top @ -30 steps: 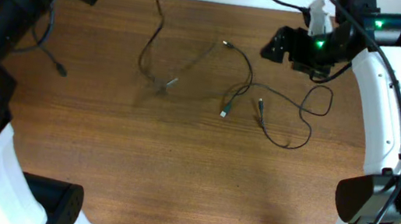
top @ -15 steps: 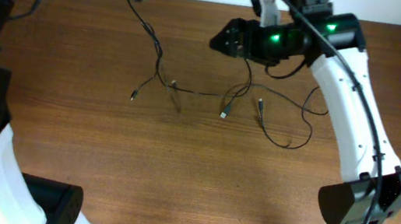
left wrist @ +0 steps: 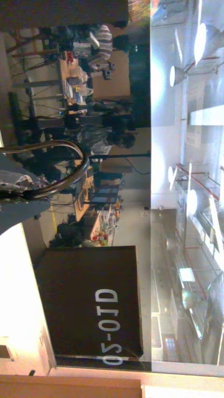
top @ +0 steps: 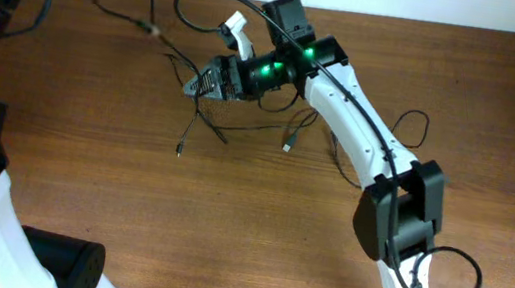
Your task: Untangle cables
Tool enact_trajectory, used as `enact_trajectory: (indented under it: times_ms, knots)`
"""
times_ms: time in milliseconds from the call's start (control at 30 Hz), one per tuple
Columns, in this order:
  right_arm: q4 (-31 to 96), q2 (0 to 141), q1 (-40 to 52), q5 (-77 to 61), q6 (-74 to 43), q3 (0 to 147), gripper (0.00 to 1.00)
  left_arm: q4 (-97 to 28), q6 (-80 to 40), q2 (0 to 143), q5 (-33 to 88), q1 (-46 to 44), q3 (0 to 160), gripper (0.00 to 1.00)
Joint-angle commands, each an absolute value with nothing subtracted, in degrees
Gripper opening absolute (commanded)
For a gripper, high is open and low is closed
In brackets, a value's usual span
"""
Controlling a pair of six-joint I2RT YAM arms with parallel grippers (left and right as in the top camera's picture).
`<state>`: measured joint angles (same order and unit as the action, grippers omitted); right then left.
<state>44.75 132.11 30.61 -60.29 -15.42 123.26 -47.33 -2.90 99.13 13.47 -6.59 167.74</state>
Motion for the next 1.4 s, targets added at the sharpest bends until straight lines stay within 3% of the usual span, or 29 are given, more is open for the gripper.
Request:
enact_trajectory:
  times_ms: [0, 67, 133, 200, 267, 333, 467, 567, 833, 1100, 1367]
  knots:
    - [40.8, 135.3, 32.7, -63.1, -14.3, 123.5, 0.94, -47.2, -3.7, 98.5, 13.7, -6.2, 167.9, 0.00]
    - [37.1, 138.0, 33.8, -54.8, -17.9, 123.5, 0.94, -47.4, -3.7, 98.5, 13.7, -6.2, 167.9, 0.00]
    - [33.2, 140.2, 34.3, -53.0, -19.9, 123.5, 0.86, -47.6, -3.7, 98.5, 13.7, -6.2, 167.9, 0.00]
    - [31.7, 141.3, 34.5, -51.6, -20.0, 123.5, 0.64, -48.0, -3.6, 98.5, 13.7, -6.2, 167.9, 0.00]
    - [33.1, 141.3, 34.0, -48.2, -20.0, 123.5, 0.27, -48.5, -3.6, 98.5, 12.1, -6.2, 167.9, 0.00]
    - [36.1, 139.3, 27.9, -47.0, -20.0, 124.0, 0.04, -51.5, -2.9, 98.5, 4.6, -6.2, 167.4, 0.00]
    - [54.0, 129.5, 14.4, -33.9, -13.8, 126.4, 0.04, -53.2, 0.8, 98.7, -7.6, -5.9, 161.7, 0.00]
    - [64.6, 120.9, 4.1, -23.9, -13.3, 126.4, 0.04, -50.6, 0.9, 98.7, -9.5, 0.0, 154.2, 0.00]
    - [76.8, 114.4, -17.8, -20.8, -12.4, 126.4, 0.04, -46.5, 2.7, 98.7, -9.5, 15.5, 146.0, 0.00]
    - [80.6, 114.4, -21.4, -15.8, -12.2, 126.3, 0.04, -40.1, 3.8, 98.7, -8.7, 26.4, 140.3, 0.00]
    - [80.8, 114.4, -14.5, -16.0, -10.2, 126.3, 0.04, -49.8, 2.8, 98.7, -7.3, 26.9, 123.3, 0.00]
